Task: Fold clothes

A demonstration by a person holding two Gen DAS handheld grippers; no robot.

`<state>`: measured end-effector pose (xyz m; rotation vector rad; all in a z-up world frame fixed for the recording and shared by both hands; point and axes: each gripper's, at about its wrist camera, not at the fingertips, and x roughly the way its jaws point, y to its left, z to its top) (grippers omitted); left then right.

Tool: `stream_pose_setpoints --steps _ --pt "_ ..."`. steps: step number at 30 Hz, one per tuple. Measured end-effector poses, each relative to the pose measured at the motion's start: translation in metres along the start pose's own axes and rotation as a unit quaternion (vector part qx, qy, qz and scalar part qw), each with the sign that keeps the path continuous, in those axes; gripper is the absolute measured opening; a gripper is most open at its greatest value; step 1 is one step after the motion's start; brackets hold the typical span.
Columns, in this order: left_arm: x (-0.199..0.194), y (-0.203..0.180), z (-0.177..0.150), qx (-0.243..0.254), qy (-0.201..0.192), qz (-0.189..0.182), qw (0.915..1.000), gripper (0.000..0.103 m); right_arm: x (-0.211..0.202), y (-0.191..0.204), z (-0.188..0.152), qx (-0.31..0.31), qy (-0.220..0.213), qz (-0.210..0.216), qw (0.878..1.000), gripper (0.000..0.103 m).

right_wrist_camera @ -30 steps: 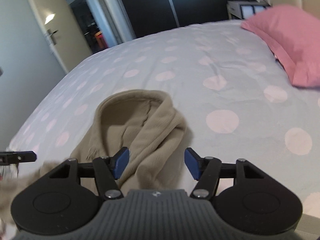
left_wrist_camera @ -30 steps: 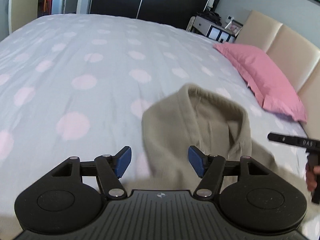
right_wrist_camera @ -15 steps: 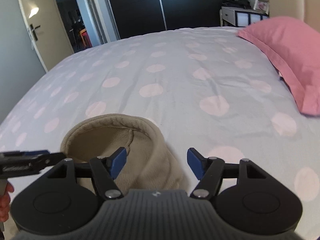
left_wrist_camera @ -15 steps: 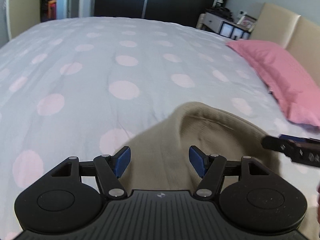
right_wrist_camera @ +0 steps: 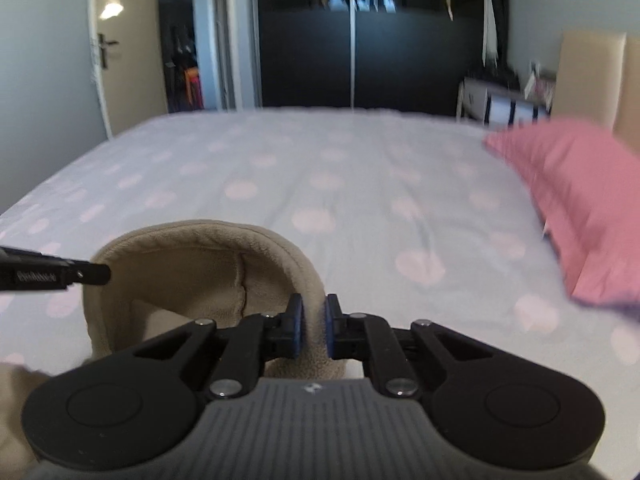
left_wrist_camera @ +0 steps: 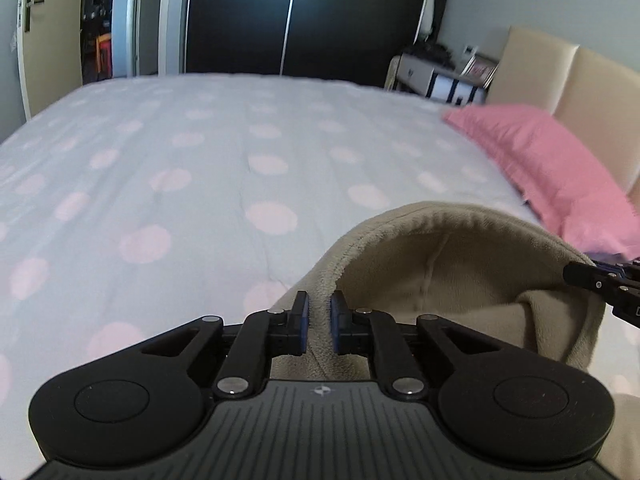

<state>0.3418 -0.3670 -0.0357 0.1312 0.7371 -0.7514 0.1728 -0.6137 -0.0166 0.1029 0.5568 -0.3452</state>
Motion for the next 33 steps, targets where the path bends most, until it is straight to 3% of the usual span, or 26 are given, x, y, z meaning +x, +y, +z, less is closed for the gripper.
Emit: stream_pose_setpoints --steps 7,10,15,21,23,26,31,33 --pt "-0.107 0.014 -0.042 0.021 -0.025 -0.030 0.9990 0.008 -0.110 0.032 -0.021 -0.071 -0.065 0.015 0.995 0.013" --pt "-0.131 0.013 -0.075 0.036 -0.002 -0.040 0.9986 0.008 -0.146 0.047 -0.049 -0.102 -0.060 0.026 0.993 0.013" --pt "-0.141 0.011 -0.123 0.071 0.034 -0.041 0.9960 0.009 -0.167 0.065 -0.104 -0.142 -0.015 0.037 0.989 0.014" --pt "-0.138 0.005 -0.160 0.111 0.124 -0.039 0.9853 0.009 -0.169 0.077 -0.149 -0.138 0.078 0.070 0.985 0.021" --pt "-0.144 0.007 -0.166 0.114 0.145 -0.047 0.9818 0.010 -0.173 0.082 -0.159 -0.140 0.102 0.084 0.981 0.030" --pt "-0.159 0.010 -0.165 0.123 0.146 -0.052 0.9802 0.020 -0.189 0.085 -0.163 -0.139 0.118 0.099 0.978 0.042" --pt "-0.182 0.016 -0.153 0.141 0.115 -0.057 0.9817 0.043 -0.218 0.084 -0.160 -0.129 0.111 0.115 0.979 0.043" --pt "-0.184 0.017 -0.149 0.155 0.094 -0.047 0.9823 0.046 -0.222 0.081 -0.151 -0.126 0.096 0.116 0.980 0.052"
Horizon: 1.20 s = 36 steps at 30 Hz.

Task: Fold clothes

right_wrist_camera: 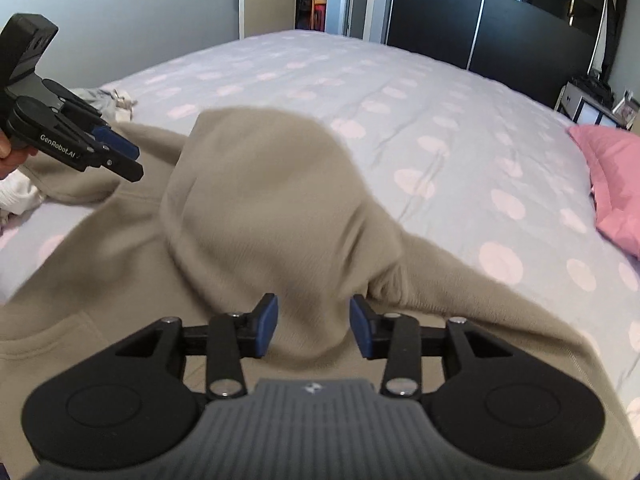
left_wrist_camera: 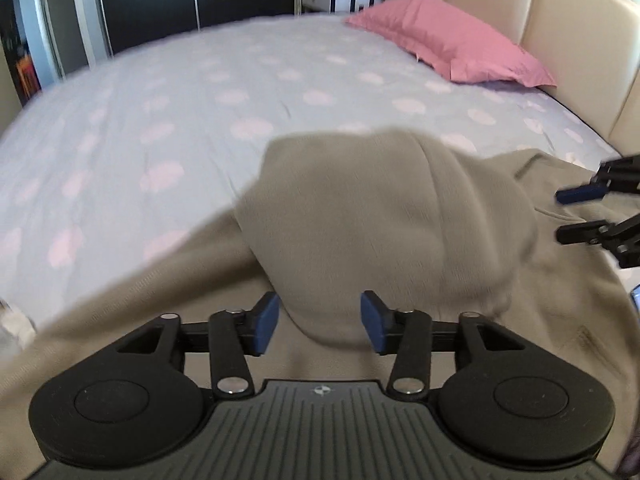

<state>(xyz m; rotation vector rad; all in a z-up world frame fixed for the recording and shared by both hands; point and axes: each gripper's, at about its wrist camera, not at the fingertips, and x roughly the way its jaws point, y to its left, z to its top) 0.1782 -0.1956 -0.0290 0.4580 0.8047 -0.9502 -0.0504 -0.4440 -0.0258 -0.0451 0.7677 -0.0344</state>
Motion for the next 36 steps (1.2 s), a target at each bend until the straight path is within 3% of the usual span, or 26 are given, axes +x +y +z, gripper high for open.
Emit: stream_pose_setpoints --steps 2,4,11,19,21,23,26,30,33,36 --pt "0.001 0.001 0.004 0.013 -0.015 0.009 0.9998 0.050 -0.007 -0.004 0.007 0.000 -0.016 -0.001 1.000 0.068" --pt "0.001 0.000 0.006 0.030 -0.027 0.009 0.9991 0.055 -0.008 -0.006 0.013 0.002 -0.029 0.008 1.000 0.071" --pt "0.017 -0.008 0.020 0.102 -0.058 0.004 0.9930 0.064 0.017 -0.008 0.027 -0.016 -0.029 0.048 0.998 0.074" --pt "0.046 -0.009 0.033 0.121 -0.060 -0.030 0.9904 0.065 0.054 -0.033 0.040 0.059 -0.022 0.113 0.992 0.074" --pt "0.046 -0.009 0.032 0.130 -0.060 -0.031 0.9891 0.065 0.059 -0.037 0.038 0.083 -0.017 0.139 0.987 0.067" --pt "0.044 -0.008 0.031 0.143 -0.063 -0.032 0.9872 0.065 0.059 -0.040 0.037 0.104 -0.014 0.163 0.981 0.016" --pt "0.035 -0.006 0.029 0.159 -0.069 -0.039 0.9841 0.065 0.043 -0.039 0.037 0.103 -0.031 0.212 0.971 0.013" --pt "0.025 -0.014 0.022 0.208 -0.068 -0.054 0.9743 0.065 0.010 -0.018 0.037 0.012 -0.041 0.252 0.967 0.012" --pt "0.017 -0.027 0.014 0.258 -0.070 -0.049 0.9624 0.065 -0.005 -0.003 0.032 -0.045 -0.033 0.257 0.965 0.011" --pt "0.009 -0.044 0.005 0.320 -0.075 -0.029 0.9441 0.065 -0.012 0.013 0.026 -0.082 -0.025 0.263 0.961 0.011"
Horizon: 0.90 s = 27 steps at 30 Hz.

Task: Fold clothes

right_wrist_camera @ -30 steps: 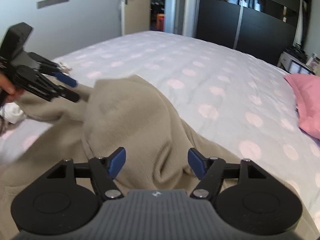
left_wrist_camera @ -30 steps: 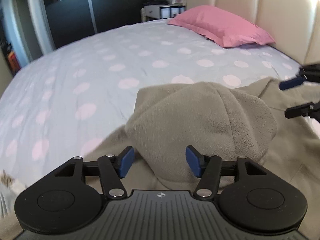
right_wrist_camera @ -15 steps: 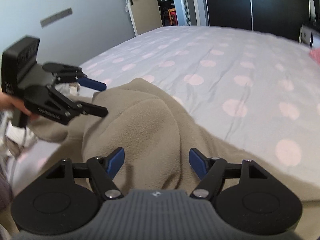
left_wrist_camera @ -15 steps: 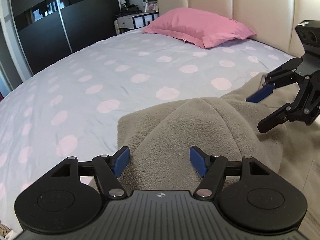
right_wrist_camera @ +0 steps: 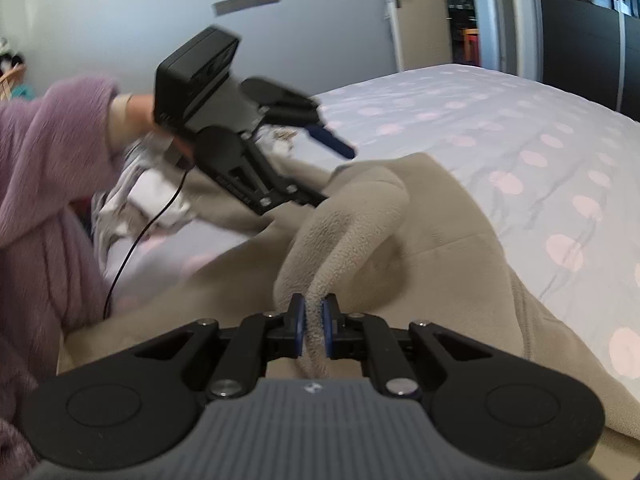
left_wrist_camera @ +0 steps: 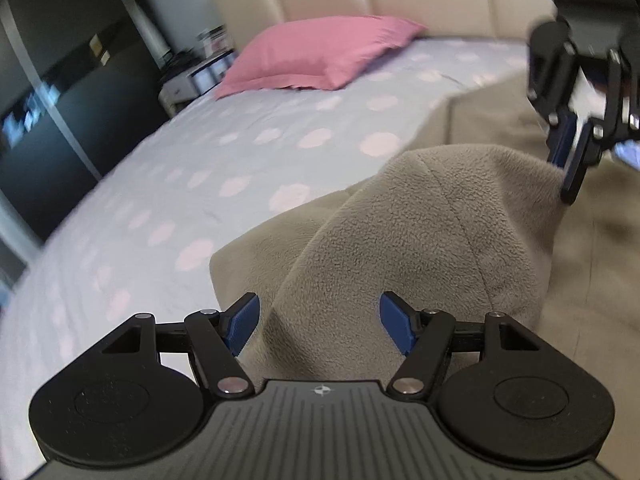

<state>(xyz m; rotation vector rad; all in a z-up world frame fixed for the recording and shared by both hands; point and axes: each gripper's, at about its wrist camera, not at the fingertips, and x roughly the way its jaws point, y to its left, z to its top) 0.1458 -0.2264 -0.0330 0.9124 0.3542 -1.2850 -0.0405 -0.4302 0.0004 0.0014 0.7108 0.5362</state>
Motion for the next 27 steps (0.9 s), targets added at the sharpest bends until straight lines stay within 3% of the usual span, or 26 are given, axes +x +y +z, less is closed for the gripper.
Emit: stream_pose_setpoints --steps 4,8,14,17,19,22,24,26,27 --pt "-0.003 -0.019 0.005 0.073 -0.002 0.027 0.9969 0.065 0.010 0.023 -0.001 -0.053 0.028 -0.010 0.998 0.011" --pt "0.003 -0.026 0.011 0.092 0.011 -0.003 0.9957 0.065 0.014 0.031 0.001 -0.083 0.040 -0.027 0.995 0.011" --pt "0.015 -0.008 0.010 0.040 0.025 -0.042 0.9980 0.061 0.005 0.033 0.005 -0.087 0.037 -0.036 0.995 0.011" --pt "0.021 0.004 0.006 0.001 0.045 -0.068 0.9967 0.039 0.004 0.034 0.004 -0.089 0.037 -0.038 0.995 0.011" --pt "0.021 0.010 0.001 -0.017 0.050 -0.078 0.9956 0.014 0.004 0.033 0.004 -0.089 0.038 -0.040 0.994 0.011" --pt "0.012 0.019 -0.002 -0.044 0.041 -0.093 0.9938 0.006 0.003 0.030 0.004 -0.086 0.042 -0.045 0.994 0.012" --pt "0.004 0.025 -0.002 -0.056 0.030 -0.096 0.9933 0.006 0.001 0.027 0.004 -0.073 0.041 -0.053 0.995 0.020" --pt "-0.004 0.029 -0.002 -0.070 0.018 -0.098 0.9926 0.006 0.000 0.022 0.004 -0.058 0.030 -0.070 0.995 0.060" --pt "-0.007 0.031 -0.002 -0.077 0.013 -0.098 0.9921 0.006 0.000 0.020 0.005 -0.049 0.023 -0.077 0.996 0.067"
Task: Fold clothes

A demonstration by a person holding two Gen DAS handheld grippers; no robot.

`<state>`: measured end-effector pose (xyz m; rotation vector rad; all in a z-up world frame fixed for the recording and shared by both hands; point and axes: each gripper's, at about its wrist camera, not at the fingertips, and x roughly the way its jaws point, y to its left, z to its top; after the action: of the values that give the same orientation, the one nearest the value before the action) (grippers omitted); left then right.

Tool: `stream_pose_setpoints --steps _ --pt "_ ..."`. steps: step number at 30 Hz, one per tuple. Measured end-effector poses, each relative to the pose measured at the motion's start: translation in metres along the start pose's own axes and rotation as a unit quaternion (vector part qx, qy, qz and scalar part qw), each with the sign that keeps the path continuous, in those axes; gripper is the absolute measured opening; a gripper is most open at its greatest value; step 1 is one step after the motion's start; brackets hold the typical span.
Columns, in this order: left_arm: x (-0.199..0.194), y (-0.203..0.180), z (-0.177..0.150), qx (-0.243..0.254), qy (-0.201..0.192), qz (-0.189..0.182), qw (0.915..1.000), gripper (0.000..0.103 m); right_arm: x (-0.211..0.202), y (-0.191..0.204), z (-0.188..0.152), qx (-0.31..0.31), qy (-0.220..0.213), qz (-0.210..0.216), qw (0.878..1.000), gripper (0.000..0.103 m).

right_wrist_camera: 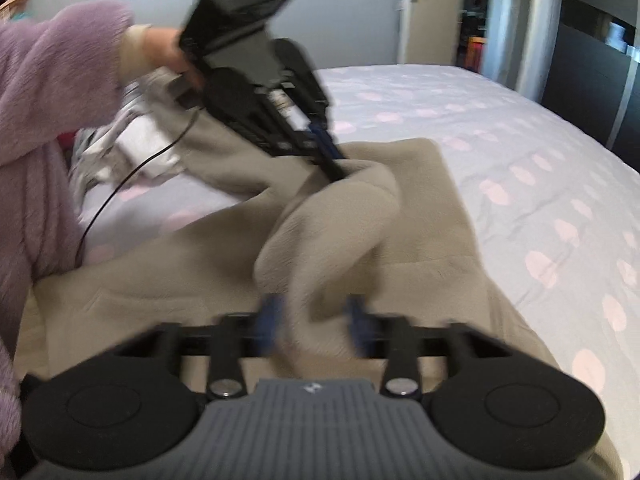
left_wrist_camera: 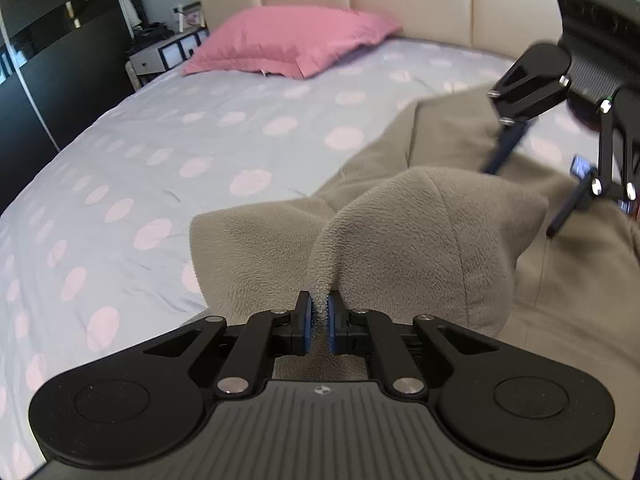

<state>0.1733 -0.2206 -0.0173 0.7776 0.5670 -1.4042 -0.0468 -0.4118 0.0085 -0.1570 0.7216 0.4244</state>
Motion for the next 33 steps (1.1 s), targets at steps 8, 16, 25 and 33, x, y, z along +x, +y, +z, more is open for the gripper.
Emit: stream_pose_setpoints --steps 8,16,25,33 --pt "-0.009 0.005 0.012 -0.038 -0.032 0.007 0.9987 0.005 0.034 -0.003 0.012 0.036 0.027 -0.010 0.999 0.067" --pt "-0.016 0.023 0.049 -0.073 -0.068 0.029 0.9946 0.005 0.029 -0.046 0.036 0.009 0.095 -0.059 0.994 0.011" --pt "0.022 0.092 0.124 -0.133 -0.084 0.149 0.9762 0.005 0.037 -0.151 0.122 -0.061 0.102 -0.234 0.965 0.011" --pt "0.069 0.108 0.152 -0.126 -0.095 0.251 0.9550 0.005 0.088 -0.202 0.139 -0.083 0.057 -0.389 0.916 0.011"
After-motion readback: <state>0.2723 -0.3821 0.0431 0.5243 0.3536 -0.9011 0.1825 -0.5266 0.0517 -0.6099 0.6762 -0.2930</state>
